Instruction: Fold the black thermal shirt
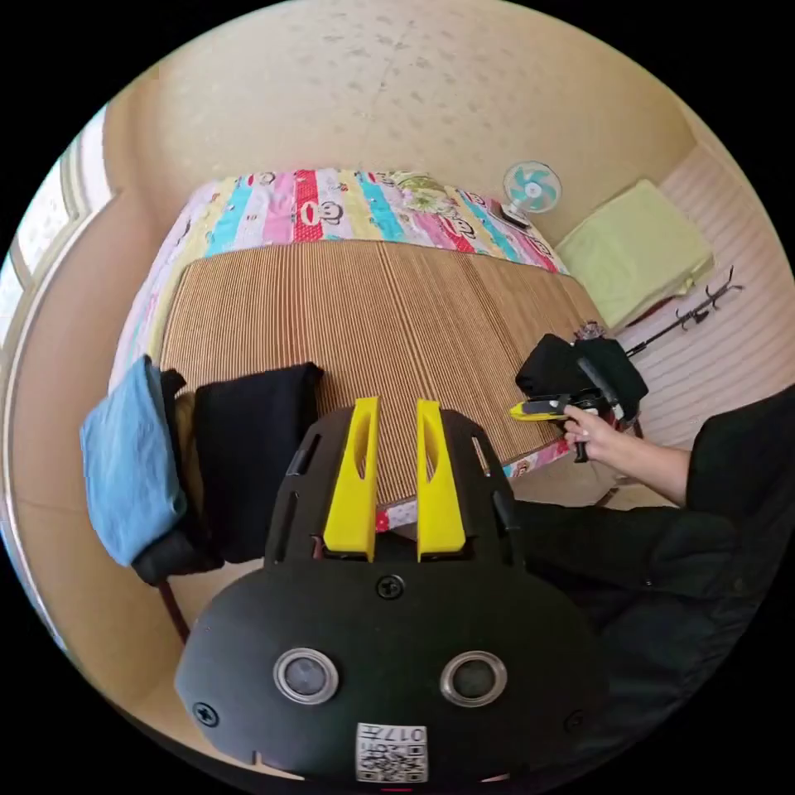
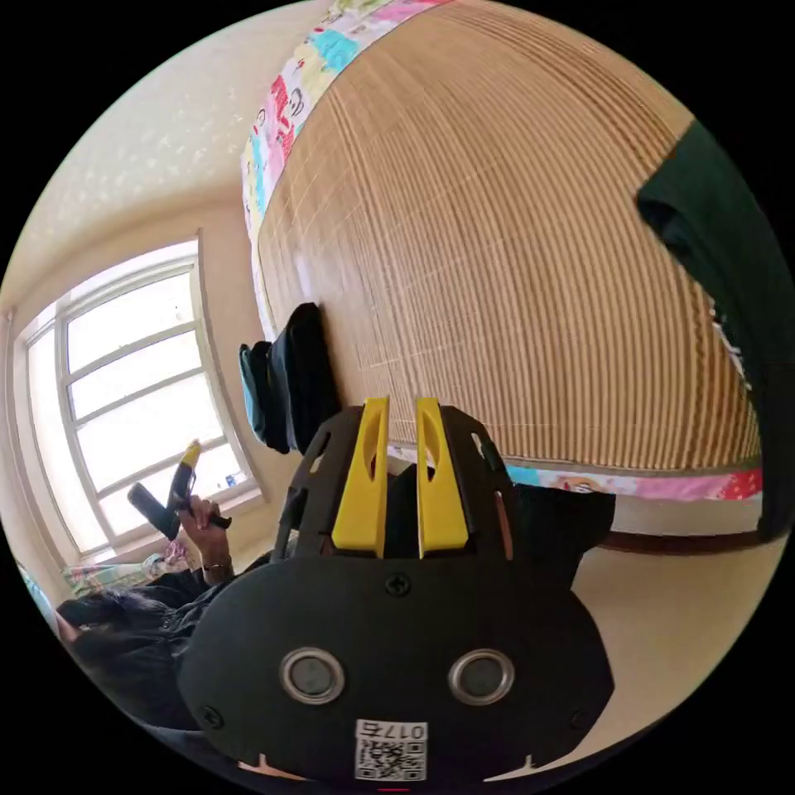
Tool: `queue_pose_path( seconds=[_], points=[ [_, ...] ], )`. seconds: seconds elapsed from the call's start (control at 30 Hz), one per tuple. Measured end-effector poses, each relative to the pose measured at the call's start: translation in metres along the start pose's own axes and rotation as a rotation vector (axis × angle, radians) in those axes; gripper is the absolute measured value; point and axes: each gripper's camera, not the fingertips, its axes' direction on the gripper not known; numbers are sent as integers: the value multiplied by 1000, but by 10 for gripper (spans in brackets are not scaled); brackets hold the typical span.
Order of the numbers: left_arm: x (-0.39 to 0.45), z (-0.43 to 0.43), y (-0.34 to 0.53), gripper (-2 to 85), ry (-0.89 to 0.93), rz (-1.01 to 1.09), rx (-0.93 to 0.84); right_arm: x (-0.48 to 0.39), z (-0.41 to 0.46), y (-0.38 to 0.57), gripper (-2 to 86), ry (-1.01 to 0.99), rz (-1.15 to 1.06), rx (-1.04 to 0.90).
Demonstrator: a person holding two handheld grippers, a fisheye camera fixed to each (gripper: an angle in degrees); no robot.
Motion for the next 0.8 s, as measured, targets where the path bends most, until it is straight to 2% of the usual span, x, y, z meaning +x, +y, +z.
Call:
queue_pose_path(
  seconds=[0.07, 0.13, 0.2, 0.3, 0.37, 0.43, 0.57, 0.7, 0.73, 0.8],
  points=[
    [41, 6, -12, 29, -21, 25, 58, 44, -65, 22, 68, -35, 112, 151],
    [85, 21, -27, 0, 139, 18, 111, 96, -144, 58, 79, -122, 234, 361],
    [118, 38, -39, -6, 224, 11, 107, 126, -196, 84, 89, -181, 290, 509],
    [172, 54, -51, -9, 158, -22, 136, 166, -269, 114, 106, -247, 373, 699],
    [204, 63, -57, -9, 153, 33, 141, 177, -306, 124, 111, -231, 392, 797],
    [237, 80, -64, -10, 156, 75, 106, 166, -350, 124, 107, -76, 352, 898],
    [263, 103, -66, -10, 189, 55, 76, 125, -391, 85, 99, 191, 197, 857],
    [278, 117, -68, -9, 205, 47, 40, 93, -426, 14, 99, 555, 91, 652],
    [281, 120, -67, -8, 192, 61, 32, 91, -437, 3, 101, 612, 95, 635],
    [285, 125, -64, -7, 161, 72, 22, 102, -445, -14, 106, 600, 137, 556]
  ],
)
